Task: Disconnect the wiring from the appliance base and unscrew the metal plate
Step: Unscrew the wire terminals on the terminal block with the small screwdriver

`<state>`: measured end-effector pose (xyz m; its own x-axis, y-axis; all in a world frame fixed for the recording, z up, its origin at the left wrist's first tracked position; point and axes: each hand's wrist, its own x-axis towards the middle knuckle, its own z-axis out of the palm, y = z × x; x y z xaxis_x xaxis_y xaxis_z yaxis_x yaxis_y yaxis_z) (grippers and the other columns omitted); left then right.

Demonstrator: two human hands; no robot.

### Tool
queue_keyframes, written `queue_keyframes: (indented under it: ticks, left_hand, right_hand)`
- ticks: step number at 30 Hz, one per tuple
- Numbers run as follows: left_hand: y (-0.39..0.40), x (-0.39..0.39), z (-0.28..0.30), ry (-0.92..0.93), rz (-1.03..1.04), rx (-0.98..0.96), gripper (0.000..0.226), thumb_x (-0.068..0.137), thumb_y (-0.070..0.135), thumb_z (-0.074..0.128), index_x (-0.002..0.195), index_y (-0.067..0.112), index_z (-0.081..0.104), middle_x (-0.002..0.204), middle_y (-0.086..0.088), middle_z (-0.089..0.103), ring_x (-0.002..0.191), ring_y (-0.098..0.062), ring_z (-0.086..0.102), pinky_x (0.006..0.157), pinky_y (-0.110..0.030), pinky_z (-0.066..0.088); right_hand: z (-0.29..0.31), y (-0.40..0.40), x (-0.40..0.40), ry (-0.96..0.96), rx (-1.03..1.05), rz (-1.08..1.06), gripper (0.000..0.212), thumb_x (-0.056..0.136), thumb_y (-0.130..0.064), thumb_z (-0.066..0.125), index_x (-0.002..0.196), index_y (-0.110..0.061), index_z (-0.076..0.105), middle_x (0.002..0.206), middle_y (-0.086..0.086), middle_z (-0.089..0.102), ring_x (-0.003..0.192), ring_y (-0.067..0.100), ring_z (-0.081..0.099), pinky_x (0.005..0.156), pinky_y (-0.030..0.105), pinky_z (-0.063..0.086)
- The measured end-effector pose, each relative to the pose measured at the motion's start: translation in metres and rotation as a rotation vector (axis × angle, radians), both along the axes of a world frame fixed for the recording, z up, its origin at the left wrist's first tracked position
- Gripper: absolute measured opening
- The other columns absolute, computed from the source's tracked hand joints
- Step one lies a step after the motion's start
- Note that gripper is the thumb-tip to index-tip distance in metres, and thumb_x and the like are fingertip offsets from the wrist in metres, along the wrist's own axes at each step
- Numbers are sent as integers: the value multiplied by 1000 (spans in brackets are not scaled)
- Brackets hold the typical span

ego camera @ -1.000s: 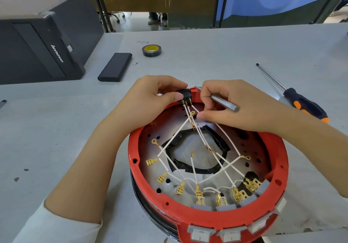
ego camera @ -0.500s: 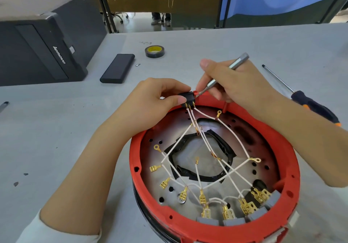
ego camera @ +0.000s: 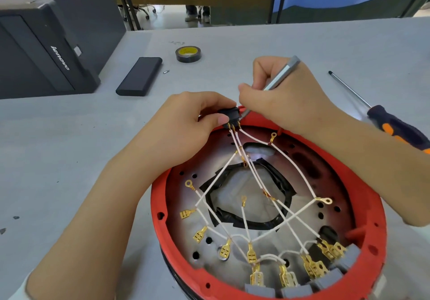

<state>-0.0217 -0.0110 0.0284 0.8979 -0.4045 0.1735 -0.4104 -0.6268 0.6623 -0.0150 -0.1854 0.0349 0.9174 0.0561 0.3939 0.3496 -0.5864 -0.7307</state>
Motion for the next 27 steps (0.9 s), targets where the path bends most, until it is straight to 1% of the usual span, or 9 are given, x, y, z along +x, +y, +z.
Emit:
queue_keyframes:
  ticks: [3,6,11,15,19,21,23,27]
  left_hand:
    - [0,-1,0,-2,-1,-3,27,92,19,56,114,33,65,104,23,67,97,10,56,82,0,36]
    - [0,-2,0,-11,-1,-3,27,92,19,57,113,34,65,104,22,67,98,9,56,83,-1,36]
    - [0,-2,0,-14,-3,-3,27,92,20,57,113,34,65,105,23,67,100,8,56,86,-3,37]
    - [0,-2,0,-17,-8,-10,27,92,18,57,114,32,66,105,21,67,99,7,57,85,-3,37]
    - [-1,-1,0,-29,-16,-12,27,91,17,57,111,33,66,102,22,68,98,7,58,85,-5,39]
    - [-1,-1,0,-39,-21,-9,26,91,17,57,109,34,66,99,24,67,96,8,58,83,-4,38]
    - [0,-1,0,-35,-18,-13,27,91,18,57,110,34,66,99,25,67,96,8,57,82,-2,37]
    - [0,-1,0,-27,-14,-12,27,91,18,57,112,32,66,102,23,67,98,7,57,84,-4,37]
  right_hand:
    - [-2,1,0,-19,-14,-3,36,76,-14,65,53,-18,38,40,-12,38,41,4,37,42,12,26]
    - [-1,0,0,-35,-30,4,35,76,-17,66,54,-20,40,41,-13,41,41,2,39,42,10,28]
    - [-1,-1,-3,-79,-96,23,32,77,-19,68,60,-25,41,51,-9,42,48,0,44,47,10,33]
    - [-3,-1,-5,-140,-113,33,33,77,-19,67,59,-23,40,51,-7,41,50,2,43,48,11,33]
    - [-7,1,-7,-138,-216,51,34,79,-21,66,58,-22,39,50,-7,42,52,3,45,49,12,33]
    - [-8,2,-6,-131,-191,50,36,80,-20,65,57,-23,37,50,-6,41,51,4,43,50,13,33]
    - [-6,2,-5,-155,-125,0,36,79,-18,64,56,-22,36,52,-3,42,50,4,41,50,12,32]
    - [-4,2,-6,-165,-75,-28,35,78,-15,64,56,-20,37,57,10,49,50,5,41,48,12,33]
